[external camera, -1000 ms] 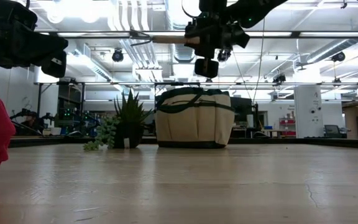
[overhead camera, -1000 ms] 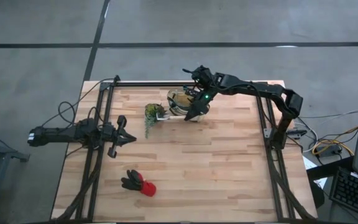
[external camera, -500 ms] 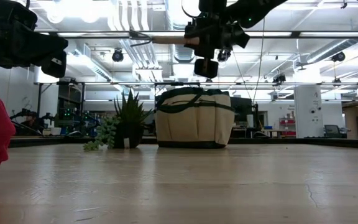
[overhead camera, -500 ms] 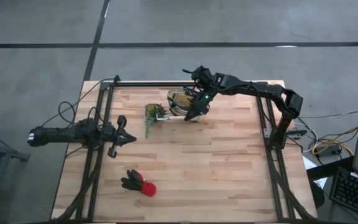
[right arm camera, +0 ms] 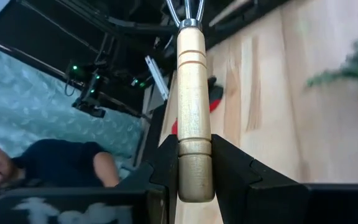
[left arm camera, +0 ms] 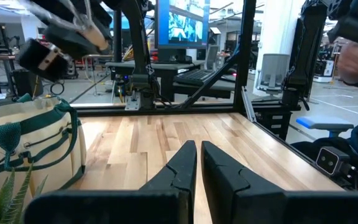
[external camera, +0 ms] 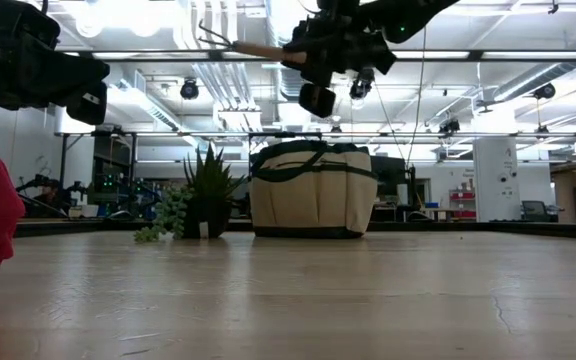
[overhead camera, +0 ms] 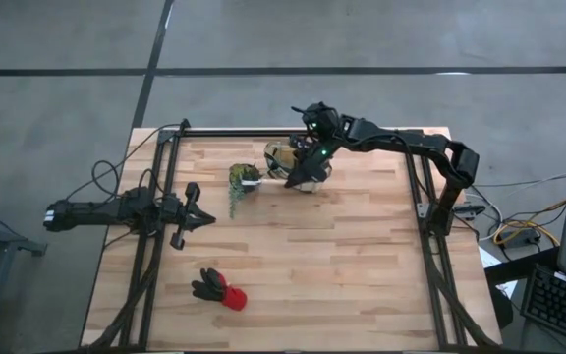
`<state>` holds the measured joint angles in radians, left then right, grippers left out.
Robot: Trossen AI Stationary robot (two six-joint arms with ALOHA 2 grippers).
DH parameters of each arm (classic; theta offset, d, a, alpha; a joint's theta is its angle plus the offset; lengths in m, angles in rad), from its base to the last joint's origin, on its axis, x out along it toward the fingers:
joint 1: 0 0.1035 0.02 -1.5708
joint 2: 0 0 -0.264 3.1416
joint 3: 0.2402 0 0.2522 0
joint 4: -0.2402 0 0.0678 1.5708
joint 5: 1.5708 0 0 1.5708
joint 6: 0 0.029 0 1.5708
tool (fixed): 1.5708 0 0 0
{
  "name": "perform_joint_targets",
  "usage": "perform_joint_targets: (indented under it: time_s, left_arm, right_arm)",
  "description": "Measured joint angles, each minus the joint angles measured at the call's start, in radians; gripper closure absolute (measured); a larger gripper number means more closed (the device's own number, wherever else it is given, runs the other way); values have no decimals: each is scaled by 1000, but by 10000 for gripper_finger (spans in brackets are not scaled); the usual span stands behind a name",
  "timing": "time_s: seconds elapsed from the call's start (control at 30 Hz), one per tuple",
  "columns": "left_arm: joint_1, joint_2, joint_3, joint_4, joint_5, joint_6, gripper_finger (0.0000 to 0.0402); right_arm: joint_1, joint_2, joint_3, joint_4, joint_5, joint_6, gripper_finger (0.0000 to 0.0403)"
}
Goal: Pick & Place Garden tools in Gardening bag
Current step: Put the brown hand rake into the gardening bag
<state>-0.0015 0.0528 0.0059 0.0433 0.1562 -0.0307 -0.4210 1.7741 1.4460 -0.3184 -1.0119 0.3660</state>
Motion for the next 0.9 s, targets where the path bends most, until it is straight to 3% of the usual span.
perform_joint_targets:
  time_s: [0.3,0.9]
  left_arm:
    - [0,0,0,0,0,0,374]
    - [0,0,0,0,0,0,374]
  right_arm:
    - [28,0,0,132,169,-149,336]
    - [157,-2,-50,564,466,-262,337]
